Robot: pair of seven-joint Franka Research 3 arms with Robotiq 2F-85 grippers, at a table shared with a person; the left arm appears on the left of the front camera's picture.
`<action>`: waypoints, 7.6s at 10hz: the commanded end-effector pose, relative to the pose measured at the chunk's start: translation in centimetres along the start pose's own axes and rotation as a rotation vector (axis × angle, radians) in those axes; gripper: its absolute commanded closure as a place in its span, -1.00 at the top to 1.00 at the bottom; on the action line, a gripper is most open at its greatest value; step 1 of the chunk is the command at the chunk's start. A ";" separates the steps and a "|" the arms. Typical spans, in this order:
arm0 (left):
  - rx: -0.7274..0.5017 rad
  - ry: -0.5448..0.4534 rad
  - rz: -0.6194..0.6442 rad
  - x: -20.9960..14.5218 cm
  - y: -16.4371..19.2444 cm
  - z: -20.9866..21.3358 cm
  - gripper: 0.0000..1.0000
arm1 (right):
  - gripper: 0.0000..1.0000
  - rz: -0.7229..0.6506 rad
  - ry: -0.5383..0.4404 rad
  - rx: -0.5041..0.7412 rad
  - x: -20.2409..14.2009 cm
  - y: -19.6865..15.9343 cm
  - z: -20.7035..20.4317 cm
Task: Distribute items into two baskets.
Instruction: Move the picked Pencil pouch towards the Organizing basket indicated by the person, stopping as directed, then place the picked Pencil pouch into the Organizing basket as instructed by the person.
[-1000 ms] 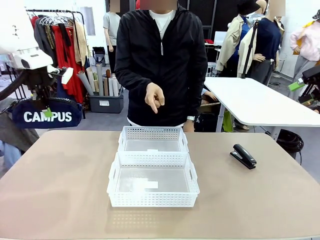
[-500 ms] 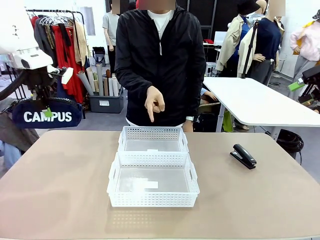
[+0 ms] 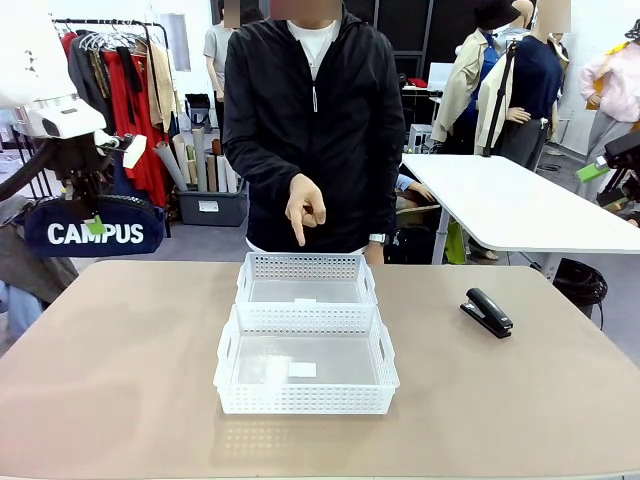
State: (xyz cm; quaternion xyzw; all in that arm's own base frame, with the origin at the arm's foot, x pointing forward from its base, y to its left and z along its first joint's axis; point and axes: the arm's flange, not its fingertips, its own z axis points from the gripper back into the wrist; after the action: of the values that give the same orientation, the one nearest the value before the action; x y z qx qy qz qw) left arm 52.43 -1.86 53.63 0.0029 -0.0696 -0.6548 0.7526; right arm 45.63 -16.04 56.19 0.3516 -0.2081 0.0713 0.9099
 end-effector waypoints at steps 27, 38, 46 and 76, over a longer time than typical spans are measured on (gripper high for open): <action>-0.006 -0.115 -0.096 8.5 4.4 -3.7 -1.00 | 1.00 0.005 -0.011 -0.006 0.2 0.2 0.1; 0.007 -0.159 -0.130 13.9 4.2 -7.5 -1.00 | 1.00 0.005 -0.011 -0.006 0.2 0.2 0.1; 0.002 -0.011 -0.049 6.4 3.4 -5.9 -1.00 | 1.00 0.005 -0.011 -0.006 0.2 0.2 0.1; -0.019 0.037 0.059 -1.9 -0.6 -0.2 -1.00 | 1.00 0.039 0.066 0.064 -2.3 0.4 0.7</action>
State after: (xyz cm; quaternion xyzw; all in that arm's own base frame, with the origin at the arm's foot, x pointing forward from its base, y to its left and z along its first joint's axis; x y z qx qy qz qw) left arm 51.49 -0.47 53.07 -0.0003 -0.0463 -0.6287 0.7763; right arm 44.51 -15.78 55.98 0.3733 -0.1817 0.0866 0.9056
